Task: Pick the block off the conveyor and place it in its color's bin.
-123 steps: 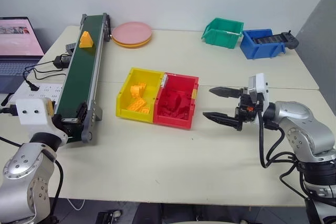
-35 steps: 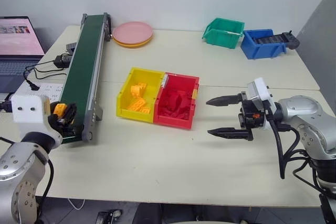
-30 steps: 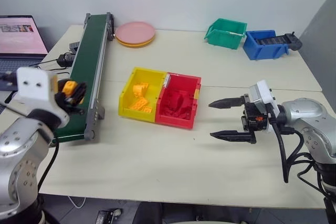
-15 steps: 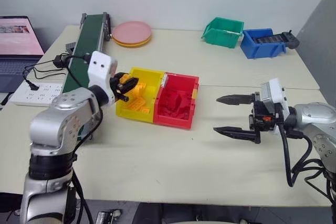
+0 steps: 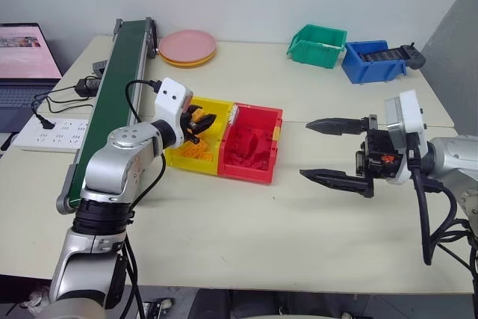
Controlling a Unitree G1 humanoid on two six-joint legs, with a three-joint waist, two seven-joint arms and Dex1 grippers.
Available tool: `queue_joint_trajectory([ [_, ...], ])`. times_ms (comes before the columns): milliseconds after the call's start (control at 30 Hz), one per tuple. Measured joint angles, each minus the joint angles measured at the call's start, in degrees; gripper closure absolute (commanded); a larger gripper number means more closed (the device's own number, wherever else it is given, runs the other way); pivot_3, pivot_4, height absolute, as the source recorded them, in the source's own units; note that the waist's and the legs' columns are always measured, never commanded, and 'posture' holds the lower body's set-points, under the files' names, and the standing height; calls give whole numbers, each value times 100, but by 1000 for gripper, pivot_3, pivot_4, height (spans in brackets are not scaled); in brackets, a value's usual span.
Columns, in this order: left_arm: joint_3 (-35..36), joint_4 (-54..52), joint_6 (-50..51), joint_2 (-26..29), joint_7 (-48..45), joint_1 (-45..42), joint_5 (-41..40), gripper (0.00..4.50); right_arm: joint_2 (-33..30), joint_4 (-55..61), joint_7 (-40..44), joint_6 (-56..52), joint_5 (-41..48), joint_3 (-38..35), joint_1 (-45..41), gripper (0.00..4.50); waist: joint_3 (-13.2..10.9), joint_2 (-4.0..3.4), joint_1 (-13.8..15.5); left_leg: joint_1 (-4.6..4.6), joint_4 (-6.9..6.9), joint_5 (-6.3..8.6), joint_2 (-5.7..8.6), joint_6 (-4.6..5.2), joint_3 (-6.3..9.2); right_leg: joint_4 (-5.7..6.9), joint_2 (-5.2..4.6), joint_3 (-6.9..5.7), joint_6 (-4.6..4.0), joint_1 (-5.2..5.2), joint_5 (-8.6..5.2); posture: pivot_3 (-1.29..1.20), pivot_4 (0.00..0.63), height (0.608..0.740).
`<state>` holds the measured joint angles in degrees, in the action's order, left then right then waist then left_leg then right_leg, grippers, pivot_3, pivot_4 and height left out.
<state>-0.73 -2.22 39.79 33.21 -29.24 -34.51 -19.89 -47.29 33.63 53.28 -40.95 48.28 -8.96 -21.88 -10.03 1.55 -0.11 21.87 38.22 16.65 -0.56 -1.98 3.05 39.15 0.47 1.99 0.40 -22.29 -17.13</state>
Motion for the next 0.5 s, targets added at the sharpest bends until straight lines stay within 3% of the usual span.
queue_joint_trajectory([
  [233, 140, -100, 0, 26, -139, 68, -33, 82, -21, -2, 15, 51, -49, 64, 64, 0, 0, 0, -5, 0, 0, 0, -1, 0, -1, -1, 0, 2, 0, -1, 0, 0, 150, 740],
  [400, 644, -1101, 255, 636, -197, 582, -139, 82, -37, -79, 41, 154, -201, 115, 126, 0, 0, 0, -25, -1, -4, 0, -3, 0, -1, -3, 1, 3, 0, -3, 0, 0, 150, 740],
  [500, 1384, -1944, 514, 904, -309, 1448, -426, 82, -55, -363, 122, 339, -364, 80, 288, 0, 0, 0, -25, -3, -4, 0, -2, 0, -6, -7, 0, 9, 0, 0, 0, 0, 150, 740],
])
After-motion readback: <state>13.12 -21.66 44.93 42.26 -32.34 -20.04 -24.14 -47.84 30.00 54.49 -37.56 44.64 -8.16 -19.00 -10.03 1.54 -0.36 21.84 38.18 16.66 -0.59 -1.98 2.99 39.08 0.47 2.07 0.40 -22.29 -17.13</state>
